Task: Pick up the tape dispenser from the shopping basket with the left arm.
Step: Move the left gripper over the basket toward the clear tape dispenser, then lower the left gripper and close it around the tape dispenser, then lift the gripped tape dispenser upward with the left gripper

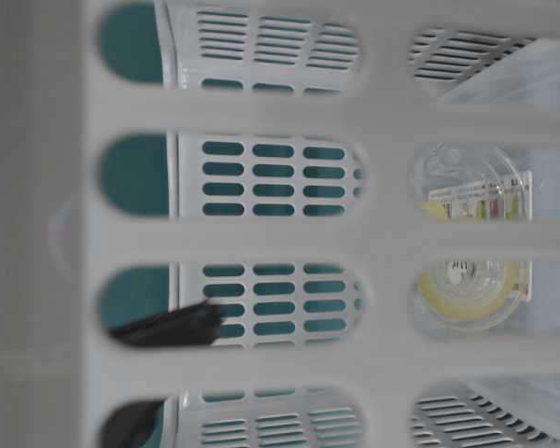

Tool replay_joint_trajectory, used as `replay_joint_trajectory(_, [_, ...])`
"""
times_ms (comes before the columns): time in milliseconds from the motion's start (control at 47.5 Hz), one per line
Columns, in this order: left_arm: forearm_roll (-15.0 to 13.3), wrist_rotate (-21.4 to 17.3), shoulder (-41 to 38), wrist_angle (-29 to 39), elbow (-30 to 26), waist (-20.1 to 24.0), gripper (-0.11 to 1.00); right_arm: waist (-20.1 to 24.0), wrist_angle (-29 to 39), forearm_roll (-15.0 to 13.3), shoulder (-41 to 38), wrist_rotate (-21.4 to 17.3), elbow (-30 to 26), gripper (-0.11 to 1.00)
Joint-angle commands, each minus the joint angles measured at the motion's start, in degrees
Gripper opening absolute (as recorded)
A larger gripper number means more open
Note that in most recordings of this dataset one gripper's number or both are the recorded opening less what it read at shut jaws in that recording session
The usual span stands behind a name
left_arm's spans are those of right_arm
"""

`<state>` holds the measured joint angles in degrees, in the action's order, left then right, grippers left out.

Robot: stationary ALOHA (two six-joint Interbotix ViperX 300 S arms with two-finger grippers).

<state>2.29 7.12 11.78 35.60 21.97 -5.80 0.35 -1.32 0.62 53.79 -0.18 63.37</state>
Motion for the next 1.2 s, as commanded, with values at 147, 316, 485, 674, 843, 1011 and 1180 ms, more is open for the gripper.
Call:
replay_joint_trajectory(147, [0.26,3.69,-6.33,0.53,-4.13,-1.49,0.91,0.09,-0.18,0.18,-0.09,-0.18,-1.14,0.71])
replay_joint_trajectory(316, [0.26,4.39,-11.25,0.26,-4.48,-2.46,0.89,0.09,-0.18,0.18,-0.09,-0.18,-1.14,0.71])
replay_joint_trajectory(485, [0.26,4.31,-15.38,0.35,-4.75,-3.25,0.89,0.09,-0.18,0.18,-0.09,-0.26,-0.79,0.71])
replay_joint_trajectory(674, [0.26,3.34,-16.52,0.18,-5.19,-2.81,0.72,0.09,-0.26,0.18,0.0,-0.26,-0.53,0.71])
replay_joint_trajectory(843, [0.26,2.72,-13.89,2.11,-7.47,-2.72,0.28,0.09,-0.35,0.09,0.26,-0.26,-0.44,0.71])
replay_joint_trajectory(1011, [0.26,2.72,-9.58,12.22,-15.91,-2.2,0.28,0.09,-0.26,0.09,0.7,-0.35,-0.44,0.71])
replay_joint_trajectory(1180, [0.35,2.72,-7.12,24.35,-27.25,-2.02,0.28,0.09,-0.26,0.18,0.97,-0.35,-0.35,0.71])
